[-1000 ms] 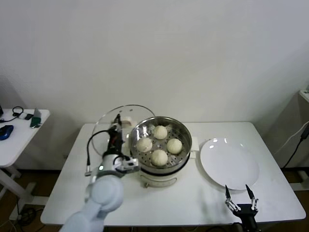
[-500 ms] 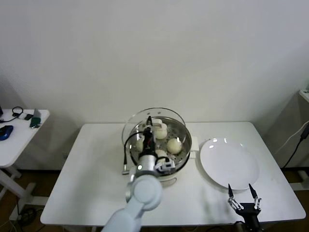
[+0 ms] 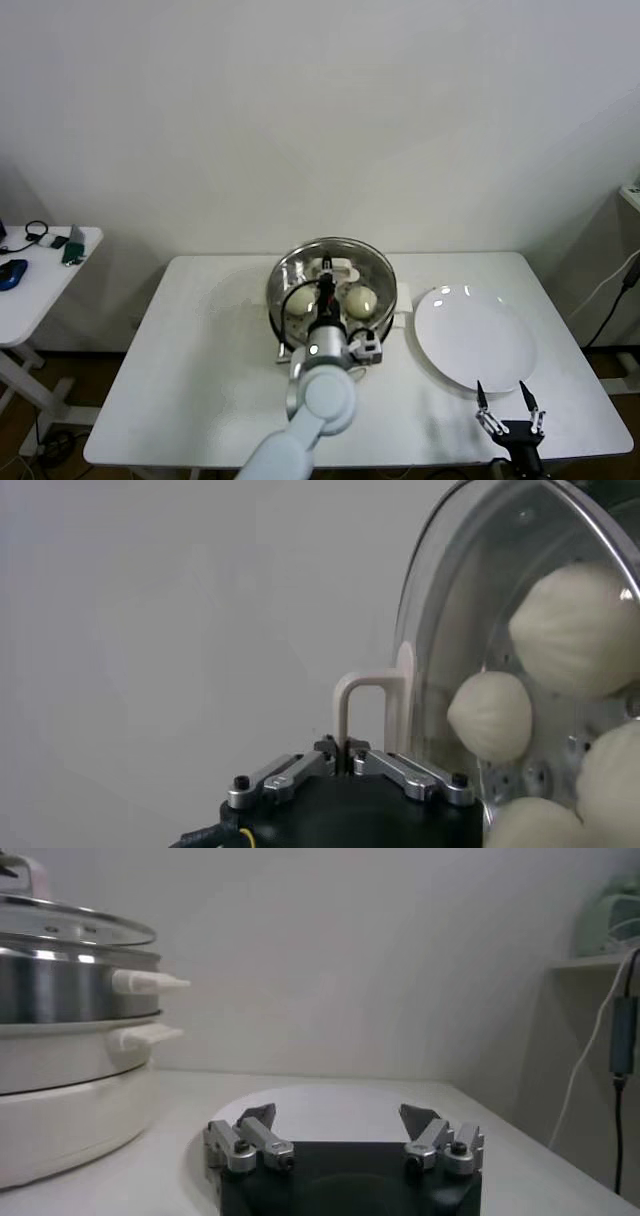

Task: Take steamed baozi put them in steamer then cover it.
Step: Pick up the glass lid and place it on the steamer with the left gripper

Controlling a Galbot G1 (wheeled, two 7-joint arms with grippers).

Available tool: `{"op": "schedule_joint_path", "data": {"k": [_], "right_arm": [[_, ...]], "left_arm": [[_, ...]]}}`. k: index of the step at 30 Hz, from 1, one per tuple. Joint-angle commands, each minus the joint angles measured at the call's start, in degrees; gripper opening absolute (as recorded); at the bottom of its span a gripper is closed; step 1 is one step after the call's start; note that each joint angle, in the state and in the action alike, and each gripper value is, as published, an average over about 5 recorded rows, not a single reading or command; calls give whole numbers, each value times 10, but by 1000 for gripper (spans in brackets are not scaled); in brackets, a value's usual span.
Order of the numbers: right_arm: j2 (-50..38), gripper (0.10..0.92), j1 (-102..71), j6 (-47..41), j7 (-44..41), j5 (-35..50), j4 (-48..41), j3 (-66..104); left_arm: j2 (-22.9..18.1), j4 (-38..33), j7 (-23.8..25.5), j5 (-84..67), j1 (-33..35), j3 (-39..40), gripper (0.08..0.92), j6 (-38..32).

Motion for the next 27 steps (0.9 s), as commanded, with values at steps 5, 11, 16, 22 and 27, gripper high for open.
{"op": "schedule_joint_path", "data": {"k": [5,11,16,22,27], "right_arm": [[0,823,-2,2,0,2,0,2],[-1,823,-3,3,0,1,0,3],[-1,823,-3,5,-1,0,0,4],[-1,823,-4,7,-1,0,-1,2],[-1,823,-5,8,-3,-1,-1,2]], "left_arm": [[-13,21,5,14,1,3,138,0],[-12,23,1,12,5,0,138,0],[-12,27,-5,10,1,-2,138,0],[-7,28,-11,10,-4,-7,138,-2],[-4,30,-11,11,-1,-8,138,-4]]}}
